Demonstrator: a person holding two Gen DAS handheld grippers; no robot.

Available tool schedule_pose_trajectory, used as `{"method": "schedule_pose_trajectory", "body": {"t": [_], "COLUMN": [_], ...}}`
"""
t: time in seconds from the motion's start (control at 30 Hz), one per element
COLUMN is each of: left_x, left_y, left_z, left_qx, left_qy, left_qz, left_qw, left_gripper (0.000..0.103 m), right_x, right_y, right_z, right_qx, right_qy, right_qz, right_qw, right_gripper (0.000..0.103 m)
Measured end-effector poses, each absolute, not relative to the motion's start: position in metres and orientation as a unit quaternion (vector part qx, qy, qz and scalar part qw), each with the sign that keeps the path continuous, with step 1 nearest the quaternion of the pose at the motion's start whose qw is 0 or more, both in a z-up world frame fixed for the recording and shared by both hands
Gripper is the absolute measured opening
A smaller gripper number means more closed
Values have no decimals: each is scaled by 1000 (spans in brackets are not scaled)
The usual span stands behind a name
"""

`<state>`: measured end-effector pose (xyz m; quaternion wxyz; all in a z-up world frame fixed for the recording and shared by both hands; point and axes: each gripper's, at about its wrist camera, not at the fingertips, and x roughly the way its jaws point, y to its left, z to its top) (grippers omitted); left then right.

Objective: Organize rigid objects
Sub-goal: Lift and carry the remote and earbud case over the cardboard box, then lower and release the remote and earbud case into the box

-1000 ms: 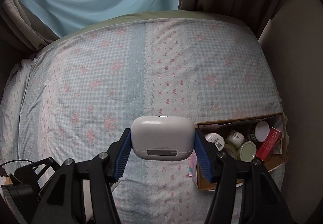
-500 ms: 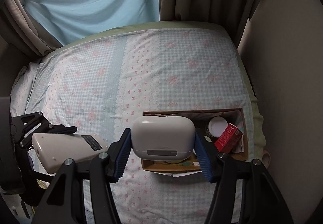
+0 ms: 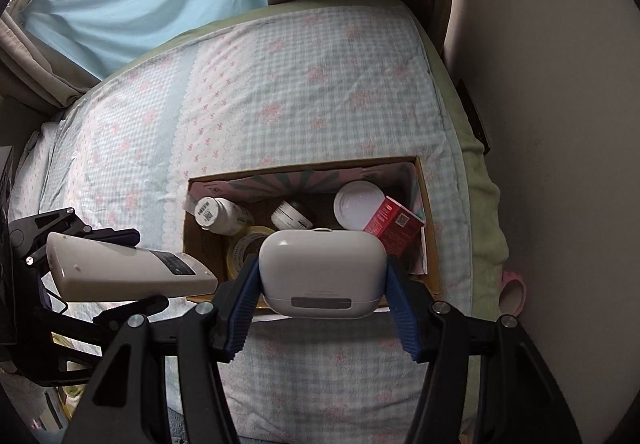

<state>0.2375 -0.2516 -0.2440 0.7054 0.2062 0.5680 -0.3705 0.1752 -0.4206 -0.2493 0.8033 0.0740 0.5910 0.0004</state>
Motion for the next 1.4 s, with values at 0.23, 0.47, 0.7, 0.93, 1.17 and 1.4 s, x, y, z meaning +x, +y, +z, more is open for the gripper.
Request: {"method": "schedule_pose_trajectory", "body": {"t": [0.23, 0.47, 0.7, 0.93, 1.17, 1.4], "left_x": [251, 268, 267, 266, 262, 258], "left_y": [-265, -270, -278, -283, -281, -264], "left_z": [-289, -315, -336, -346, -336, -340], "left_qx": [181, 175, 203, 246, 257, 237], "left_qy": [603, 625, 640, 639, 613, 620], "left_qz": [-351, -332, -330, -329, -337, -320], "left_qw": [693, 684, 663, 651, 667, 676], "left_gripper": [54, 54, 54, 55, 103, 103], "right_x": [182, 206, 227, 236, 232, 216], "right_y": [-439, -430, -417, -410, -428, -454], "right_z": [-294, -327, -364, -380, -369, -353], "right_qx": [95, 81, 68, 76, 92, 109], "right_qy": [607, 613, 619, 616, 584, 572], "right_qz": [15, 55, 105, 114, 74, 7], "right_qw": [789, 784, 776, 775, 803, 813], "right_gripper": [56, 56, 56, 56, 103, 103]}}
